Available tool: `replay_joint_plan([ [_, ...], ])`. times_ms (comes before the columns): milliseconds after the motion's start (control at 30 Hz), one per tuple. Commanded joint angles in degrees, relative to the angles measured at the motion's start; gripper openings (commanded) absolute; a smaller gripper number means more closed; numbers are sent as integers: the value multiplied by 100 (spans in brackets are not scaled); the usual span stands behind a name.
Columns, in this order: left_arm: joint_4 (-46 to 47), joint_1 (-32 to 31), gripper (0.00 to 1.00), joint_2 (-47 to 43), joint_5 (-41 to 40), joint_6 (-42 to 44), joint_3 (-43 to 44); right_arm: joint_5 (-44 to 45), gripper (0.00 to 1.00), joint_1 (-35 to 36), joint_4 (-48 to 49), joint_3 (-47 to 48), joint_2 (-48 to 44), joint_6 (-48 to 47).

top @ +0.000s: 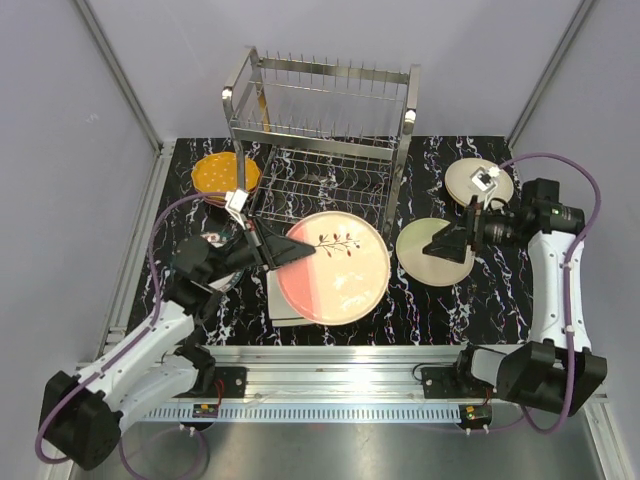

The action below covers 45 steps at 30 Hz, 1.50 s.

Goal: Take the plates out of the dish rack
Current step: Pass the plate from the left arm to the right

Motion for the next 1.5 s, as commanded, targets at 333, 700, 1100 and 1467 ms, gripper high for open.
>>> replay_joint_plan([
  [333, 1900, -699, 0, 1563, -606, 139, 220, 215, 100, 1533, 1514, -514, -323, 1594],
  [700, 2744, -1095, 0, 2443, -896, -11, 422, 551, 96, 2140, 2648, -1103, -120, 2510],
  [1100, 2886, -1121, 0, 2997, -1063, 164, 677, 86, 37, 2246, 2983, -1385, -147, 2844],
  [1467, 2438, -1104, 62, 3032, -1151, 550, 852, -749, 0, 1589, 3781, -1481, -173, 3994],
])
